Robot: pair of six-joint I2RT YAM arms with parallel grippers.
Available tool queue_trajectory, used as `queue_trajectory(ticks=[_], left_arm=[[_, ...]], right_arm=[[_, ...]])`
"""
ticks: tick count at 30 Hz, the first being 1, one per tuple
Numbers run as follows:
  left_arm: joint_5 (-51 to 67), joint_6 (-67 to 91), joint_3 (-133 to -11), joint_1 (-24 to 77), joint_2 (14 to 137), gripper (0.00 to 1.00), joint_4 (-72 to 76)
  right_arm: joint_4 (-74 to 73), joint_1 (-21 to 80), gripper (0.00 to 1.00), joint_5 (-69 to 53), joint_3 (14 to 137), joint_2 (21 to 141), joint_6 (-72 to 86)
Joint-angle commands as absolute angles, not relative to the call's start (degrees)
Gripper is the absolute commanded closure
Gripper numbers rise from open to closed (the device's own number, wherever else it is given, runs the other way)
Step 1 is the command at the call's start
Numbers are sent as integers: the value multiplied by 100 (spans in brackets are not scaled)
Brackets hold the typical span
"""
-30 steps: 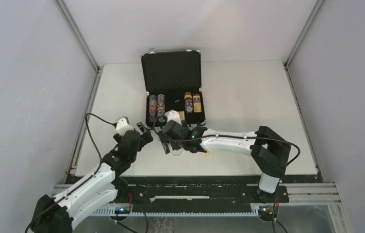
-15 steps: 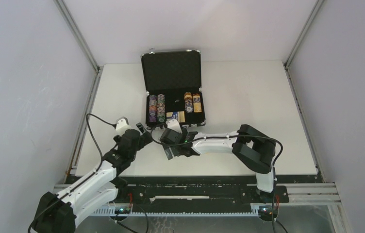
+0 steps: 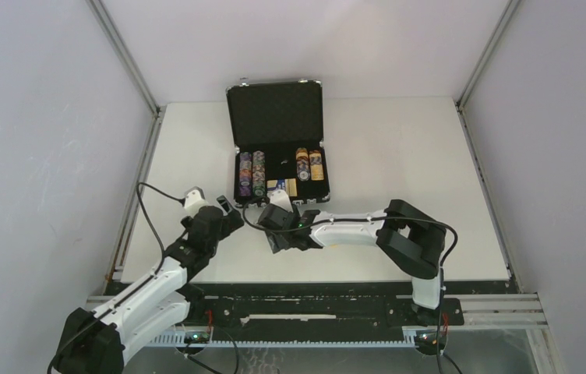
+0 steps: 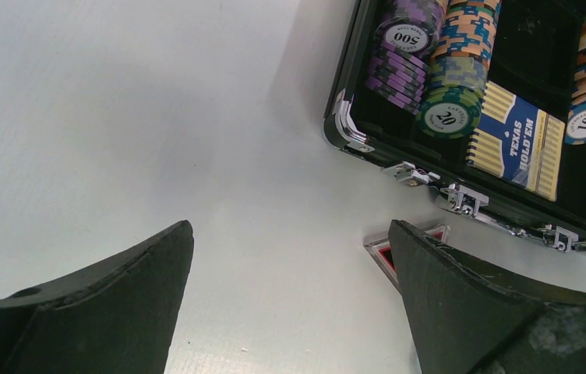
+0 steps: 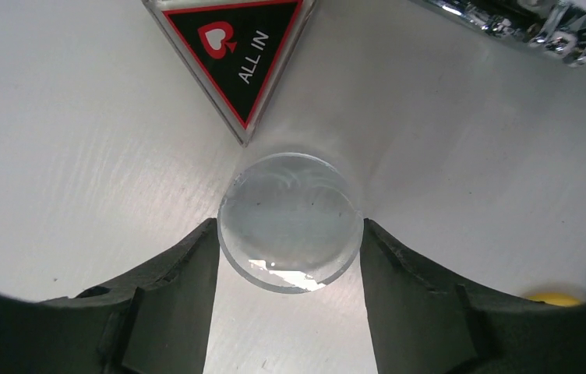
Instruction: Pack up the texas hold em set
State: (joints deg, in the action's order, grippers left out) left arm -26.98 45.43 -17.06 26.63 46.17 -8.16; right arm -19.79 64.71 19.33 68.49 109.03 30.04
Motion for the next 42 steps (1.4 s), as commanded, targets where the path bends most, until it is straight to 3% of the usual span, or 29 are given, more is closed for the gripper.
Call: queue_trajectory(ticks=[1, 10, 26, 33, 42], left_arm=[[-2668, 4432, -1858, 2589, 4631, 0, -640], [-2600, 4341, -1818, 2520, 4624, 0, -583], [-2039, 4088, -1810, 2525, 5015, 3, -237], [-2048, 4043, -1886, 2522, 5276, 3, -194], [-1980, 3886, -2290, 2821, 5725, 1, -285]], right_arm=[[-1814, 6314, 46, 1807, 6922, 10233, 2794], [-1787, 5390, 47, 1464, 7735, 10389, 2113], [-2876, 4099, 47, 1209, 12091, 13374, 1224], [-2937, 3908, 46, 949, 12535, 14112, 1305], [-2853, 3815, 42, 905, 12308, 14010, 1283]])
